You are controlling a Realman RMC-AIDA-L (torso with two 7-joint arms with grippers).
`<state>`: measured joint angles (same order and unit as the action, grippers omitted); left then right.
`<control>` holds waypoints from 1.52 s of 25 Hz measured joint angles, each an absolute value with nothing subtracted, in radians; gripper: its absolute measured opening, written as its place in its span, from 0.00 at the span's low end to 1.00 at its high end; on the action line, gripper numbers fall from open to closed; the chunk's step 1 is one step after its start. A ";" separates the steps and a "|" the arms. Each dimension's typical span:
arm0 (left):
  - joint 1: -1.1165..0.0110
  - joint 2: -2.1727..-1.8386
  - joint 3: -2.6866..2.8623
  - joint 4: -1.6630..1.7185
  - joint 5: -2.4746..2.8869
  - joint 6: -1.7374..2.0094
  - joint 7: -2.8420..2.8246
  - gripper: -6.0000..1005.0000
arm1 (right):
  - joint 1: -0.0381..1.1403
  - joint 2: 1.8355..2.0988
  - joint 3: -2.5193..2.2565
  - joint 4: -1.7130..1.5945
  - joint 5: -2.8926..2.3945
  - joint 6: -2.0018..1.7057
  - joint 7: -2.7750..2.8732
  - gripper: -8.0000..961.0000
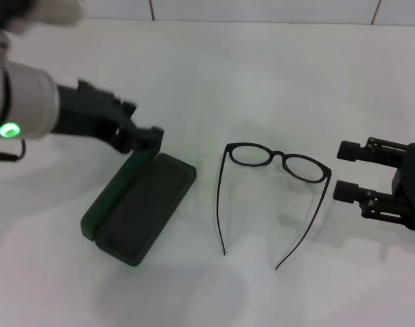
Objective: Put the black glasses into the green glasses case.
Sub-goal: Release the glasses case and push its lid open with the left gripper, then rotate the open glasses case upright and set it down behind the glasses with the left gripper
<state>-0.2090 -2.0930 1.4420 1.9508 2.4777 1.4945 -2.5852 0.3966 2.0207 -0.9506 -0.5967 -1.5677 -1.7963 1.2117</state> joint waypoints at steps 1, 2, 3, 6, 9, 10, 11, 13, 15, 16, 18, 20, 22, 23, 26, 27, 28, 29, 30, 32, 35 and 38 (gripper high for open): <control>-0.210 -2.093 1.479 1.950 2.527 1.494 -2.622 0.58 | 0.397 2.021 -0.951 -0.596 -1.568 -1.796 1.210 0.69; -0.210 -2.093 1.498 1.947 2.556 1.494 -2.644 0.58 | 0.397 2.021 -0.951 -0.596 -1.568 -1.796 1.209 0.69; -0.210 -2.093 1.519 1.935 2.585 1.493 -2.673 0.58 | 0.399 2.021 -0.952 -0.596 -1.568 -1.796 1.206 0.69; -0.222 -2.093 1.558 1.883 2.642 1.491 -2.726 0.58 | 0.401 2.020 -0.951 -0.595 -1.568 -1.796 1.198 0.69; -0.243 -2.094 1.572 1.814 2.654 1.489 -2.735 0.58 | 0.403 2.020 -0.952 -0.594 -1.568 -1.796 1.195 0.69; -0.250 -2.094 1.573 1.791 2.659 1.488 -2.736 0.58 | 0.404 2.020 -0.953 -0.594 -1.568 -1.796 1.194 0.69; -0.260 -2.095 1.574 1.767 2.669 1.486 -2.739 0.58 | 0.404 2.020 -0.954 -0.593 -1.568 -1.796 1.192 0.69; -0.274 -2.095 1.579 1.735 2.693 1.484 -2.748 0.56 | 0.405 2.020 -0.953 -0.587 -1.568 -1.796 1.188 0.69; -0.288 -2.095 1.595 1.714 2.726 1.483 -2.772 0.54 | 0.405 2.021 -0.951 -0.579 -1.567 -1.796 1.184 0.69; -0.295 -2.095 1.606 1.709 2.741 1.484 -2.787 0.54 | 0.406 2.020 -0.950 -0.575 -1.567 -1.795 1.184 0.69; -0.306 -2.095 1.622 1.707 2.764 1.488 -2.812 0.52 | 0.406 2.020 -0.950 -0.570 -1.567 -1.796 1.184 0.69; -0.312 -2.095 1.630 1.715 2.768 1.492 -2.816 0.50 | 0.404 2.020 -0.950 -0.570 -1.567 -1.796 1.183 0.69; -0.315 -2.094 1.631 1.724 2.769 1.493 -2.816 0.48 | 0.403 2.020 -0.949 -0.569 -1.566 -1.796 1.183 0.69; -0.316 -2.094 1.632 1.729 2.770 1.493 -2.816 0.47 | 0.402 2.021 -0.949 -0.569 -1.566 -1.797 1.183 0.69; -0.330 -2.094 1.631 1.737 2.774 1.495 -2.812 0.39 | 0.398 2.020 -0.949 -0.569 -1.566 -1.809 1.183 0.69; -0.337 -2.093 1.630 1.741 2.774 1.495 -2.809 0.35 | 0.397 2.020 -0.949 -0.569 -1.566 -1.813 1.183 0.69; -0.342 -2.093 1.630 1.746 2.775 1.495 -2.807 0.32 | 0.397 2.020 -0.949 -0.569 -1.566 -1.818 1.183 0.69; -0.348 -2.092 1.628 1.750 2.776 1.495 -2.803 0.28 | 0.397 2.020 -0.949 -0.569 -1.566 -1.821 1.183 0.69; -0.357 -2.091 1.626 1.755 2.777 1.495 -2.797 0.24 | 0.396 2.020 -0.949 -0.569 -1.566 -1.826 1.183 0.69; -0.371 -2.091 1.624 1.763 2.778 1.496 -2.780 0.23 | 0.393 2.020 -0.949 -0.569 -1.566 -1.837 1.183 0.69; -0.409 -2.091 1.624 1.773 2.781 1.491 -2.724 0.20 | 0.392 2.020 -0.952 -0.569 -1.566 -1.858 1.179 0.69; -0.468 -2.091 1.629 1.772 2.781 1.457 -2.646 0.20 | 0.396 2.020 -0.963 -0.568 -1.574 -1.894 1.152 0.69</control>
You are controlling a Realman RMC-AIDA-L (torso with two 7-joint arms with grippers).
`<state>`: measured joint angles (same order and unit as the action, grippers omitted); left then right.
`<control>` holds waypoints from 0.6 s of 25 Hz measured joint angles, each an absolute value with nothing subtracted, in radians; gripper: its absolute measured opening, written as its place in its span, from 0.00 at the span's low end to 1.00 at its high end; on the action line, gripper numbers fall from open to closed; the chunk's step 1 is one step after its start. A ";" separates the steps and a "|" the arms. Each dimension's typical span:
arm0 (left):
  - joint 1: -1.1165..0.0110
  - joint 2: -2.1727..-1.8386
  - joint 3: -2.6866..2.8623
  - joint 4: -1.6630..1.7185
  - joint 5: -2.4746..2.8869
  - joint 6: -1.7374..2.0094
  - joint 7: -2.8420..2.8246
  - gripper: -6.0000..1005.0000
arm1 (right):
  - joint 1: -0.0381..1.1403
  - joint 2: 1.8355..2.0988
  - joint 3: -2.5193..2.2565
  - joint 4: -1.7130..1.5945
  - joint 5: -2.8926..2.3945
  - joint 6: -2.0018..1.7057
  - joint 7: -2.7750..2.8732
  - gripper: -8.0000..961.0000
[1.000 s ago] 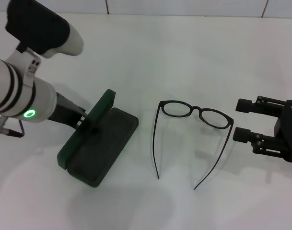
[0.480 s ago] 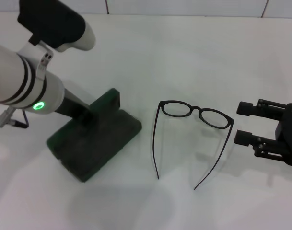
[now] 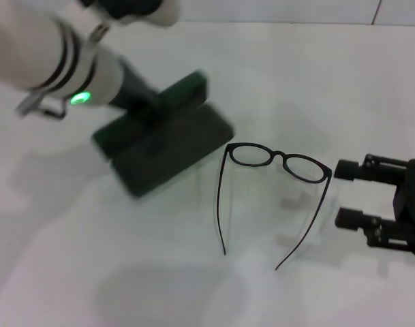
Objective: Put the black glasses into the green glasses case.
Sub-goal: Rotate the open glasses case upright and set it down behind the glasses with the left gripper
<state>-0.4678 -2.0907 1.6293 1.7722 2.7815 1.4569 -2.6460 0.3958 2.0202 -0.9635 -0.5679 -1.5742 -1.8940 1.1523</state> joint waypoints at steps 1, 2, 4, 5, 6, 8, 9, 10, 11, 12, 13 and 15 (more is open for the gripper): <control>-0.492 -2.091 1.635 1.767 2.781 1.434 -2.608 0.20 | 0.397 2.020 -0.966 -0.566 -1.575 -1.902 1.148 0.69; -0.507 -2.091 1.644 1.761 2.781 1.410 -2.573 0.20 | 0.398 2.020 -0.970 -0.563 -1.576 -1.911 1.144 0.69; -0.530 -2.091 1.667 1.747 2.781 1.347 -2.488 0.20 | 0.400 2.021 -0.973 -0.553 -1.577 -1.920 1.142 0.69; -0.534 -2.091 1.677 1.741 2.781 1.317 -2.456 0.20 | 0.401 2.021 -0.973 -0.547 -1.577 -1.922 1.139 0.69; -0.537 -2.092 1.691 1.731 2.781 1.277 -2.417 0.21 | 0.401 2.021 -0.974 -0.537 -1.577 -1.924 1.135 0.69; -0.539 -2.093 1.735 1.687 2.781 1.173 -2.327 0.21 | 0.400 2.022 -0.974 -0.524 -1.576 -1.925 1.127 0.69; -0.541 -2.093 1.749 1.666 2.780 1.141 -2.301 0.21 | 0.398 2.022 -0.974 -0.519 -1.575 -1.925 1.123 0.69; -0.549 -2.094 1.773 1.632 2.779 1.101 -2.268 0.21 | 0.394 2.022 -0.974 -0.514 -1.573 -1.925 1.120 0.69; -0.559 -2.095 1.791 1.600 2.778 1.072 -2.251 0.21 | 0.392 2.022 -0.972 -0.511 -1.572 -1.925 1.119 0.69; -0.570 -2.095 1.807 1.574 2.776 1.051 -2.241 0.21 | 0.389 2.022 -0.971 -0.508 -1.571 -1.925 1.118 0.69; -0.594 -2.095 1.835 1.525 2.775 1.026 -2.235 0.21 | 0.386 2.021 -0.968 -0.503 -1.570 -1.925 1.117 0.69; -0.645 -2.097 1.891 1.432 2.774 0.991 -2.236 0.21 | 0.383 2.021 -0.964 -0.493 -1.569 -1.925 1.111 0.69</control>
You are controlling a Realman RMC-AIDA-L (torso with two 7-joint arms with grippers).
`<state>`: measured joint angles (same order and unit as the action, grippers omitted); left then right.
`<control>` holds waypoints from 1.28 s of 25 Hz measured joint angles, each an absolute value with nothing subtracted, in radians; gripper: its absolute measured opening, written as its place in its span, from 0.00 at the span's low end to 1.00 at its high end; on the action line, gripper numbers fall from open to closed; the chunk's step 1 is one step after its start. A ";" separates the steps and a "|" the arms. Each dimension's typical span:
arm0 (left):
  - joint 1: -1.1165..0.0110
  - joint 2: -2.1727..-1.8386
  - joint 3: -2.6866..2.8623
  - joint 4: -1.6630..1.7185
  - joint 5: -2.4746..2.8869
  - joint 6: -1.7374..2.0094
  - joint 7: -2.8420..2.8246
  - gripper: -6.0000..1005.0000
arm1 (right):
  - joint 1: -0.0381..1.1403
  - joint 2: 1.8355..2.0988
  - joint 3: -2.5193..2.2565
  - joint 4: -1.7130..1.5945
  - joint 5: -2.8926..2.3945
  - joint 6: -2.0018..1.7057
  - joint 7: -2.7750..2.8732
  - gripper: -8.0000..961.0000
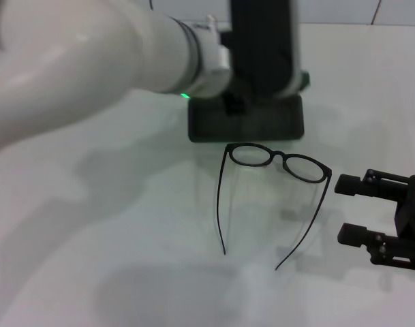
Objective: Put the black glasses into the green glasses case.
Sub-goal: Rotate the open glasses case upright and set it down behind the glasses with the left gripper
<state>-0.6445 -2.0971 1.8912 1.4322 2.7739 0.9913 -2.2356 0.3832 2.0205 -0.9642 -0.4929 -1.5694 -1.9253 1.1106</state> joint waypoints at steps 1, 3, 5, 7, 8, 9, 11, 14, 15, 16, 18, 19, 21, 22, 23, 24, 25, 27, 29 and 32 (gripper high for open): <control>-0.654 -2.098 1.902 1.414 2.774 0.982 -2.237 0.21 | 0.383 2.020 -0.964 -0.490 -1.569 -1.925 1.109 0.69; -0.682 -2.101 1.940 1.361 2.773 0.952 -2.248 0.21 | 0.383 2.021 -0.963 -0.481 -1.569 -1.924 1.106 0.69; -0.701 -2.102 1.975 1.324 2.773 0.927 -2.266 0.21 | 0.383 2.020 -0.963 -0.476 -1.569 -1.923 1.106 0.69; -0.709 -2.103 1.998 1.308 2.776 0.913 -2.284 0.21 | 0.383 2.020 -0.963 -0.475 -1.569 -1.921 1.106 0.69; -0.710 -2.103 2.003 1.306 2.777 0.910 -2.291 0.21 | 0.383 2.020 -0.963 -0.475 -1.569 -1.921 1.106 0.69; -0.711 -2.103 2.006 1.305 2.777 0.907 -2.295 0.21 | 0.383 2.020 -0.962 -0.475 -1.569 -1.920 1.105 0.69; -0.712 -2.103 2.010 1.305 2.777 0.902 -2.297 0.22 | 0.382 2.020 -0.961 -0.475 -1.568 -1.919 1.105 0.69; -0.713 -2.103 2.016 1.298 2.771 0.894 -2.297 0.22 | 0.383 2.020 -0.960 -0.475 -1.568 -1.918 1.105 0.69; -0.713 -2.103 2.017 1.293 2.770 0.892 -2.298 0.22 | 0.383 2.020 -0.960 -0.475 -1.568 -1.917 1.105 0.69; -0.713 -2.103 2.017 1.292 2.770 0.892 -2.298 0.22 | 0.384 2.020 -0.960 -0.475 -1.568 -1.915 1.105 0.69; -0.713 -2.103 2.015 1.292 2.765 0.891 -2.299 0.22 | 0.384 2.020 -0.960 -0.475 -1.568 -1.908 1.105 0.69; -0.713 -2.103 2.014 1.297 2.758 0.891 -2.299 0.25 | 0.384 2.020 -0.960 -0.475 -1.568 -1.901 1.104 0.69; -0.708 -2.101 2.006 1.323 2.745 0.894 -2.303 0.31 | 0.384 2.020 -0.960 -0.476 -1.570 -1.882 1.104 0.69; -0.703 -2.100 2.002 1.343 2.743 0.898 -2.308 0.34 | 0.383 2.019 -0.962 -0.476 -1.572 -1.871 1.105 0.69; -0.694 -2.100 1.995 1.371 2.741 0.903 -2.315 0.37 | 0.385 2.017 -0.964 -0.476 -1.575 -1.857 1.109 0.69; -0.679 -2.099 1.987 1.410 2.741 0.910 -2.326 0.37 | 0.387 2.015 -0.966 -0.480 -1.577 -1.841 1.115 0.69; -0.651 -2.098 1.975 1.467 2.739 0.914 -2.336 0.37 | 0.390 2.011 -0.968 -0.489 -1.583 -1.824 1.126 0.69; -0.578 -2.097 1.950 1.581 2.730 0.915 -2.345 0.38 | 0.400 2.005 -0.969 -0.523 -1.600 -1.793 1.158 0.69; -0.487 -2.096 1.924 1.699 2.700 0.902 -2.341 0.38 | 0.409 2.003 -0.969 -0.579 -1.634 -1.777 1.205 0.69; -0.372 -2.093 1.909 1.823 2.662 0.883 -2.292 0.38 | 0.411 2.007 -0.967 -0.665 -1.674 -1.773 1.264 0.69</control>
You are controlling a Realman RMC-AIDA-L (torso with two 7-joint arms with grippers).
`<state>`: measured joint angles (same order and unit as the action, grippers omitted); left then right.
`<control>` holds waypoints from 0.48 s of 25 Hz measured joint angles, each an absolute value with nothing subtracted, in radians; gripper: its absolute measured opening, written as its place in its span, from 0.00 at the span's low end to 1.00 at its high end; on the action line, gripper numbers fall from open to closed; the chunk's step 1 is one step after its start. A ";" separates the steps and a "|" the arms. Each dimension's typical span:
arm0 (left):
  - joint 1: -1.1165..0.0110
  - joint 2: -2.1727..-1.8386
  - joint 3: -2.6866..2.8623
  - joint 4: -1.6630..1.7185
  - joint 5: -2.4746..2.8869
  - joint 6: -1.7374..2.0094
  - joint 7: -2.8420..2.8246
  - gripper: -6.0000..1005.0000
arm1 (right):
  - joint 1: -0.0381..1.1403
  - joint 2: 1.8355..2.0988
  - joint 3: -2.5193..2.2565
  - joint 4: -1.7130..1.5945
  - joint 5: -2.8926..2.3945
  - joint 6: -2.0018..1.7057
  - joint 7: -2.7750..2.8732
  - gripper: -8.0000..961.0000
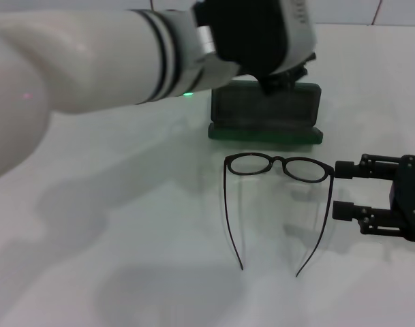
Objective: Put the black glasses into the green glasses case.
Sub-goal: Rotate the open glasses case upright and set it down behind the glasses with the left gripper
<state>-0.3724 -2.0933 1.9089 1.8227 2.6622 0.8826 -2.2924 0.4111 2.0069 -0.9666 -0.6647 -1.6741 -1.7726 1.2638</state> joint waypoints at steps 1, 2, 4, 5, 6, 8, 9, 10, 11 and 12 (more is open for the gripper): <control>-0.348 -2.094 1.909 1.835 2.661 0.876 -2.265 0.38 | 0.409 2.009 -0.967 -0.685 -1.679 -1.773 1.275 0.69; -0.333 -2.095 1.910 1.838 2.662 0.873 -2.250 0.38 | 0.408 2.010 -0.967 -0.700 -1.682 -1.775 1.283 0.69; -0.314 -2.096 1.914 1.810 2.666 0.852 -2.219 0.38 | 0.409 2.011 -0.968 -0.713 -1.683 -1.779 1.292 0.69; -0.316 -2.096 1.914 1.774 2.667 0.839 -2.213 0.38 | 0.411 2.011 -0.968 -0.714 -1.683 -1.780 1.294 0.69; -0.335 -2.095 1.913 1.717 2.670 0.820 -2.213 0.38 | 0.413 2.011 -0.969 -0.712 -1.684 -1.780 1.294 0.69; -0.381 -2.095 1.906 1.614 2.676 0.782 -2.214 0.38 | 0.412 2.012 -0.969 -0.705 -1.684 -1.779 1.294 0.69; -0.415 -2.095 1.899 1.546 2.679 0.763 -2.215 0.37 | 0.409 2.012 -0.970 -0.701 -1.684 -1.779 1.294 0.69; -0.457 -2.096 1.890 1.471 2.681 0.748 -2.217 0.37 | 0.402 2.012 -0.970 -0.699 -1.686 -1.778 1.293 0.69; -0.486 -2.096 1.882 1.422 2.679 0.741 -2.217 0.37 | 0.394 2.013 -0.969 -0.696 -1.690 -1.777 1.293 0.69; -0.524 -2.096 1.871 1.361 2.676 0.739 -2.218 0.37 | 0.390 2.013 -0.967 -0.693 -1.692 -1.776 1.292 0.69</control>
